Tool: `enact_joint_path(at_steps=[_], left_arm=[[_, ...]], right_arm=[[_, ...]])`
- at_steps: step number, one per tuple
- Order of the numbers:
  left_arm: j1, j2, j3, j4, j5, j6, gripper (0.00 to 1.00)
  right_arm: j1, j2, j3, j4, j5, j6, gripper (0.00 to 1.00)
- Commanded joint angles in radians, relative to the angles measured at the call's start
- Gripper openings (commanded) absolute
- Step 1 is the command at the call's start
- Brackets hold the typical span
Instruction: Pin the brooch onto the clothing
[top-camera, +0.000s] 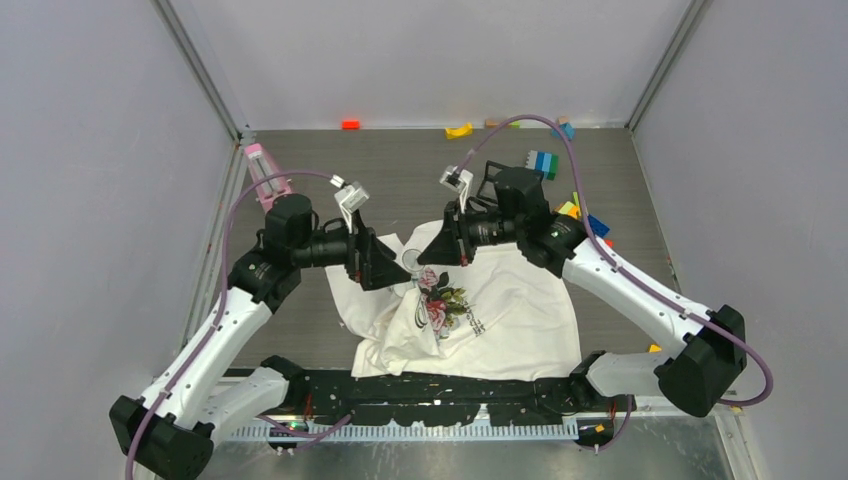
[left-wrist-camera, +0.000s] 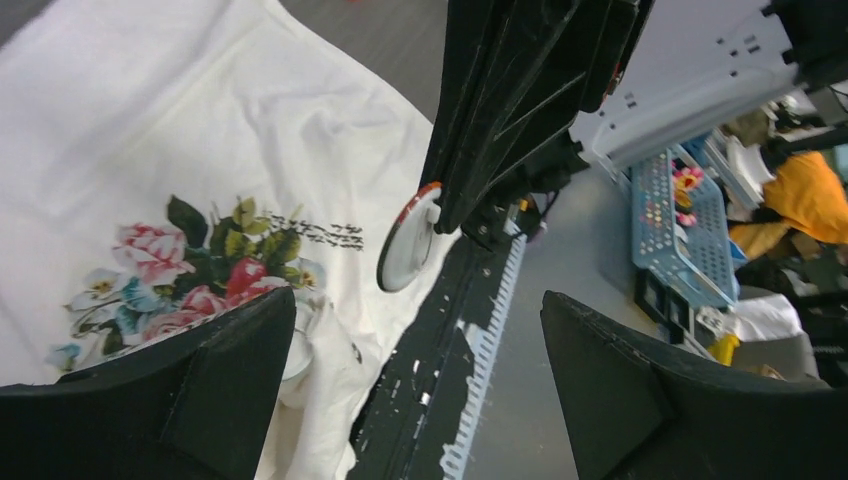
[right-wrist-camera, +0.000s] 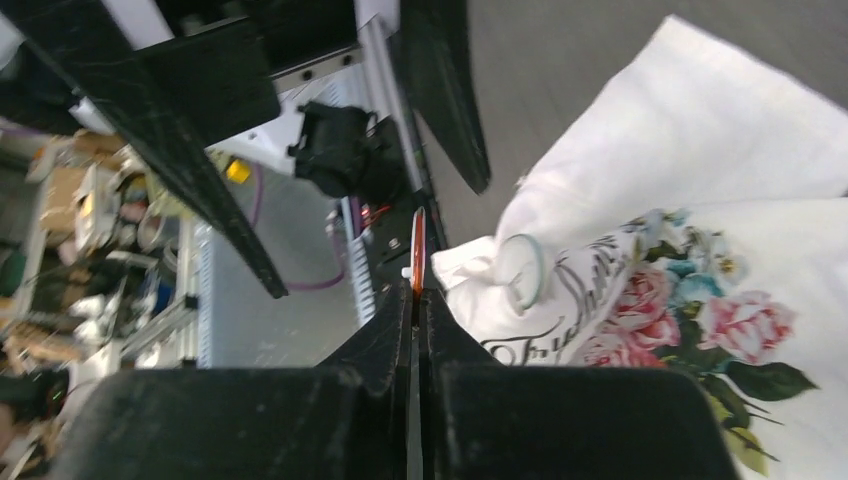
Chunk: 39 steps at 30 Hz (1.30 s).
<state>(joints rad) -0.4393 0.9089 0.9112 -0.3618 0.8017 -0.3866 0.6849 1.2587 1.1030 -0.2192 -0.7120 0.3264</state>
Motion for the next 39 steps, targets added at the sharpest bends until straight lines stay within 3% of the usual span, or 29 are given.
enact_joint_path(at_steps=[1,8,21,31,33,36,38,39], left_arm=[[-0.004,0.036,-0.018,0.093,0.259,0.020,0.93],[-0.004,0.052,-0.042,0.141,0.322,-0.001,0.70],[-0.006,0.082,-0.051,0.144,0.330,-0.009,0.35],[-0.020,0.107,-0.053,0.143,0.329,-0.015,0.28],[-0.029,0.113,-0.052,0.140,0.328,-0.015,0.20],[-0.038,0.102,-0.052,0.140,0.322,-0.012,0.01],[-0.039,0.085,-0.054,0.144,0.305,-0.008,0.00],[-0.039,0.074,-0.058,0.148,0.294,-0.008,0.00]], right_arm=[[-0.002,0.028,0.073,-0.051,-0.260,0.002,0.01],[-0.001,0.062,0.121,-0.182,-0.288,-0.075,0.01],[0.011,0.099,0.147,-0.233,-0.314,-0.120,0.01],[0.023,0.106,0.154,-0.240,-0.313,-0.130,0.01],[0.025,0.109,0.157,-0.243,-0.309,-0.133,0.01],[0.025,0.105,0.159,-0.253,-0.291,-0.135,0.01],[0.025,0.100,0.161,-0.253,-0.274,-0.134,0.01],[0.025,0.095,0.160,-0.251,-0.264,-0.132,0.08]])
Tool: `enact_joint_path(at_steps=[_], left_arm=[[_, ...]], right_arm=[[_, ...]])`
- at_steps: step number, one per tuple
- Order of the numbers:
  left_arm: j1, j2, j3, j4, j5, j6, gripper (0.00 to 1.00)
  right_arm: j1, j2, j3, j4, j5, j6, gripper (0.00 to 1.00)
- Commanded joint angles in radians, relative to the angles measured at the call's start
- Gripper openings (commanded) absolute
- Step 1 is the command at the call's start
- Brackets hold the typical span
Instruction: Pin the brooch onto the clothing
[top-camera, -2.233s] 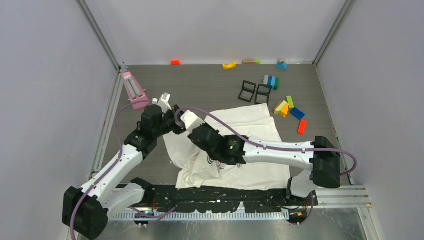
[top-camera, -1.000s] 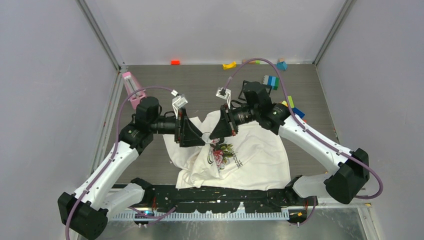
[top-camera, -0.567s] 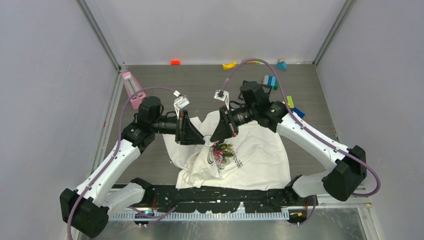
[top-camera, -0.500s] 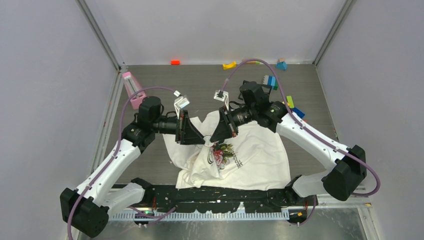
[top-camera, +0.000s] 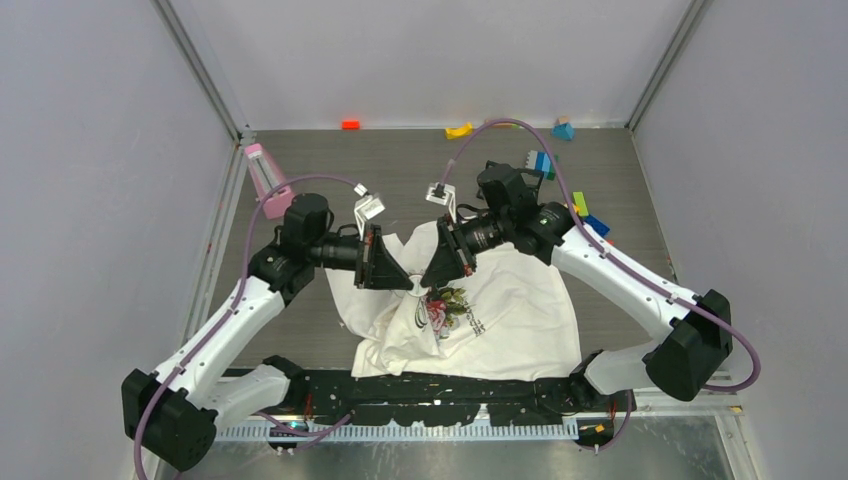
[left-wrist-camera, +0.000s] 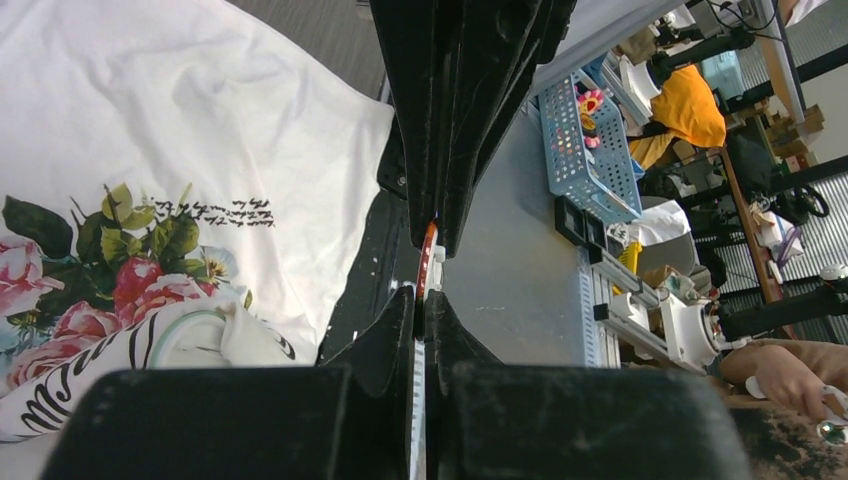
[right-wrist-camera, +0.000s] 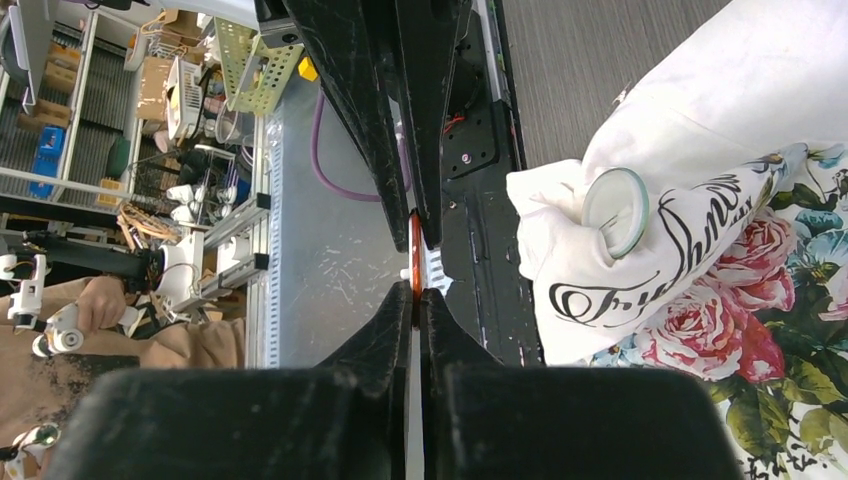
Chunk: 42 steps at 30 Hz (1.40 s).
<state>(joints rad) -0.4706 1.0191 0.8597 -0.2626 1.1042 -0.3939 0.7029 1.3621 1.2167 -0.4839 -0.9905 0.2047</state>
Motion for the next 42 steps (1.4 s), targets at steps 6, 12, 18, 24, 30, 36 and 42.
enact_joint_path(at_steps=[6,12,18,24,30,36,42], left_arm=[[-0.007,-0.133,-0.029,0.053,-0.159,0.004,0.00],[-0.007,-0.276,-0.135,0.245,-0.355,-0.171,0.00],[-0.007,-0.407,-0.268,0.432,-0.528,-0.353,0.00],[-0.007,-0.421,-0.293,0.529,-0.472,-0.436,0.00],[-0.007,-0.424,-0.300,0.548,-0.449,-0.441,0.00],[-0.007,-0.411,-0.293,0.570,-0.418,-0.447,0.00],[-0.007,-0.394,-0.290,0.591,-0.400,-0.445,0.00]], right_arm=[[0.006,-0.058,0.028,0.019,0.107,0.003,0.47],[0.005,-0.178,-0.109,0.225,0.149,0.142,0.60],[0.004,-0.248,-0.335,0.799,0.164,0.438,0.62],[0.007,-0.199,-0.369,1.021,0.150,0.592,0.61],[0.023,-0.147,-0.362,1.077,0.101,0.649,0.53],[0.027,-0.144,-0.360,1.076,0.110,0.649,0.45],[0.033,-0.131,-0.353,1.075,0.107,0.645,0.35]])
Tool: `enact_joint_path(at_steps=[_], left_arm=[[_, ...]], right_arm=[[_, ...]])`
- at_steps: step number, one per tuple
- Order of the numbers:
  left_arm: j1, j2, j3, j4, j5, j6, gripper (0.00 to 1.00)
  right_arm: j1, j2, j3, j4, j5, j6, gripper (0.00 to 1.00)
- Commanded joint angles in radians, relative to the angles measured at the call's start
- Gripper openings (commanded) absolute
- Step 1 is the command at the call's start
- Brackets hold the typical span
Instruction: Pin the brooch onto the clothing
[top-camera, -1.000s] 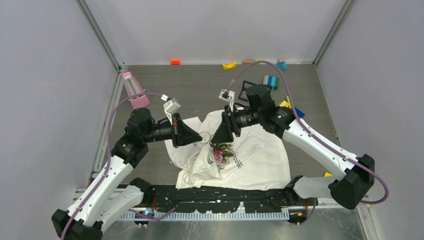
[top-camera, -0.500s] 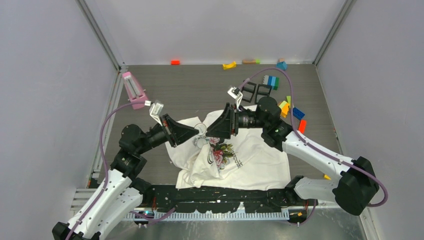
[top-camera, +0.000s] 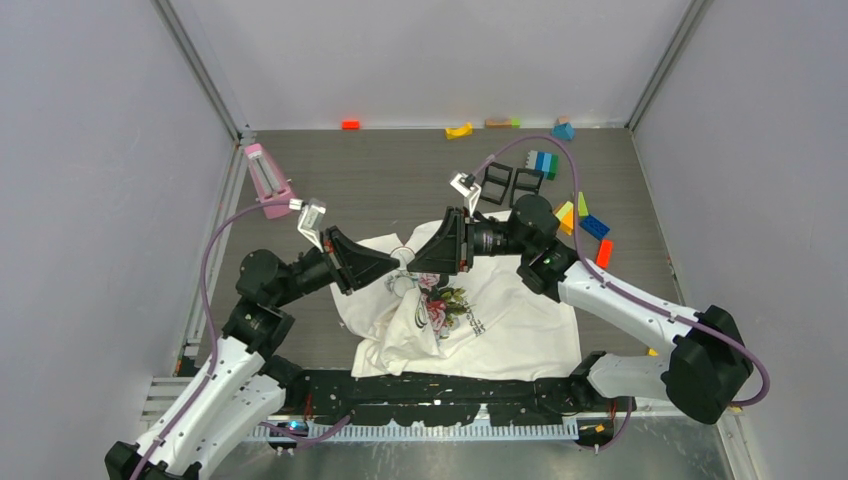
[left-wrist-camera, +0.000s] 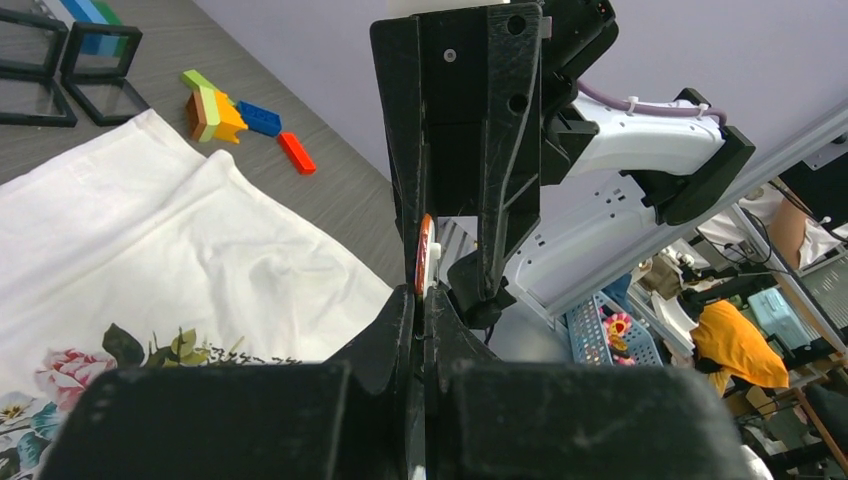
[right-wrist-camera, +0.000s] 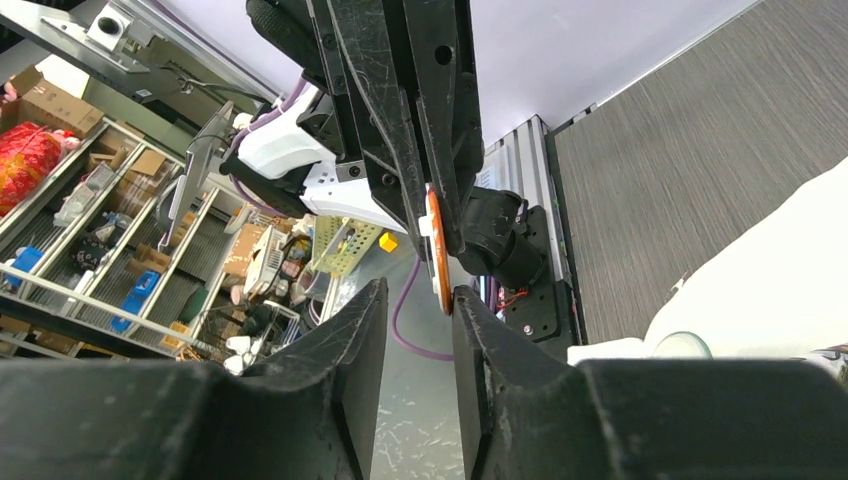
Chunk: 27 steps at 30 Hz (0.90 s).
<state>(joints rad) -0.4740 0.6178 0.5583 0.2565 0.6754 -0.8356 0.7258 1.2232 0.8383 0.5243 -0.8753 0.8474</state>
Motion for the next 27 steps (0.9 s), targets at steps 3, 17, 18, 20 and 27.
enact_joint_path(at_steps=[3,17,18,20,27], left_arm=[[-0.004,0.017,0.016,0.080,0.040,-0.003,0.00],[-0.004,0.037,0.026,0.099,0.135,0.018,0.00],[-0.004,0.038,0.030,0.099,0.146,0.021,0.00],[-0.004,0.042,0.035,0.099,0.178,0.023,0.00],[-0.005,0.061,0.060,0.066,0.264,0.043,0.00]], right_arm=[[0.012,0.011,0.026,0.065,-0.003,-0.001,0.32],[0.019,0.059,0.083,-0.080,0.013,-0.072,0.14],[0.018,0.069,0.095,-0.125,0.026,-0.082,0.12],[0.018,0.081,0.107,-0.167,0.043,-0.101,0.10],[0.018,0.152,0.183,-0.302,0.092,-0.103,0.08]])
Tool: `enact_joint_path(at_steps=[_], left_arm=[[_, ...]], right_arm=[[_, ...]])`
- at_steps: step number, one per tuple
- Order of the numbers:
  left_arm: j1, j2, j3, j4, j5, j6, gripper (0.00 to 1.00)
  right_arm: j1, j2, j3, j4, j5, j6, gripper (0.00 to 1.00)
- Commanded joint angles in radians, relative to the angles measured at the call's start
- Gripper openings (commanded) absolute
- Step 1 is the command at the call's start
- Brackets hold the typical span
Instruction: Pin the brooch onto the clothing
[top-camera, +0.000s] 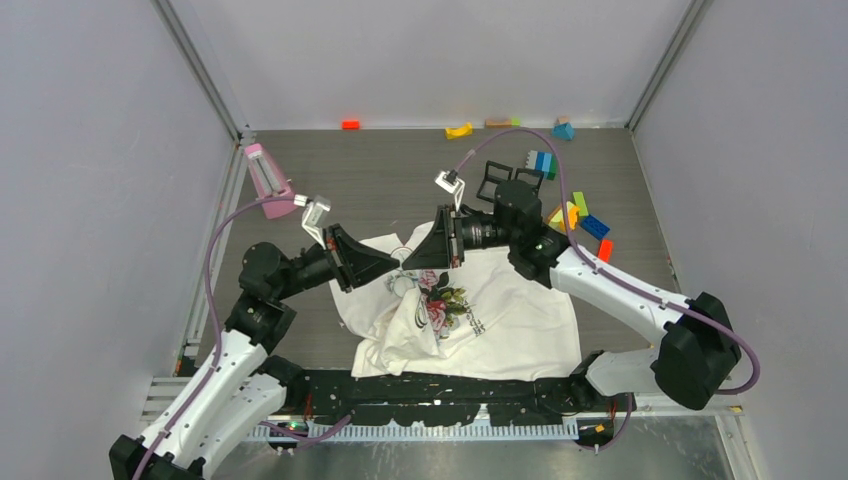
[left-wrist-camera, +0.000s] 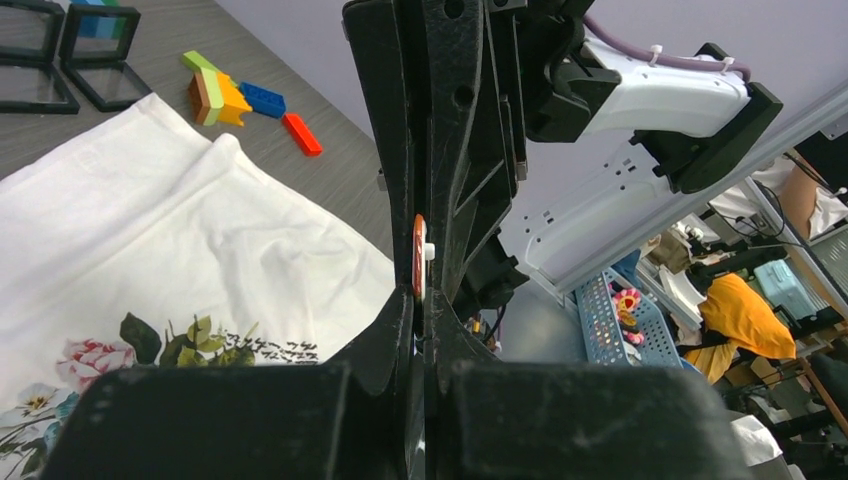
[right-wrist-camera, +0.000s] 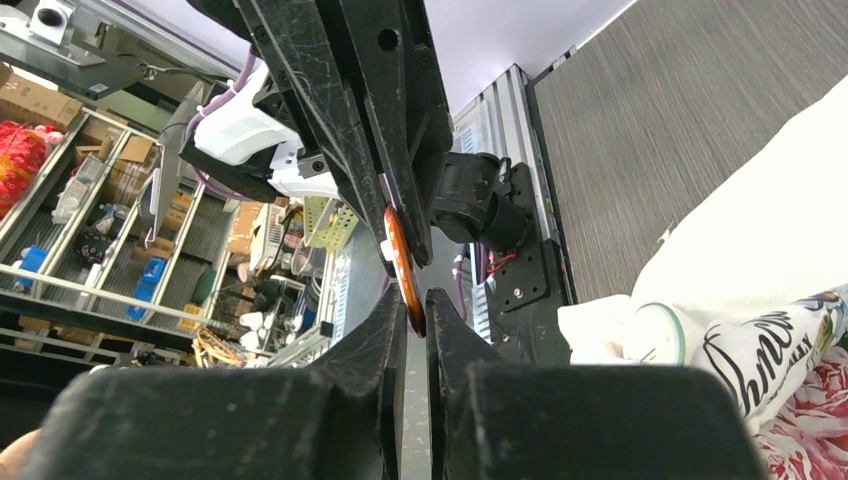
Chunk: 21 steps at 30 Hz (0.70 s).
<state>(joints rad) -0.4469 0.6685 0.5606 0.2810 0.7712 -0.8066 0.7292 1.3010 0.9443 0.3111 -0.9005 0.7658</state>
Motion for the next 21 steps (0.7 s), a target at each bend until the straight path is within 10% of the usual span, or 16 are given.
enact_joint_path(at_steps=[1,14,21], left_arm=[[-0.032,0.012,0.060,0.037,0.175,0.016,0.00],[-0.044,-0.002,0.072,-0.087,0.114,0.080,0.00],[-0.044,-0.054,0.058,-0.260,-0.079,0.123,0.00]], right_arm=[[0.015,0.082,0.082,-0.096,0.122,-0.015,0.08],[0.012,0.177,0.117,-0.083,0.151,0.059,0.09],[0.013,0.056,0.097,-0.197,0.190,-0.058,0.39]])
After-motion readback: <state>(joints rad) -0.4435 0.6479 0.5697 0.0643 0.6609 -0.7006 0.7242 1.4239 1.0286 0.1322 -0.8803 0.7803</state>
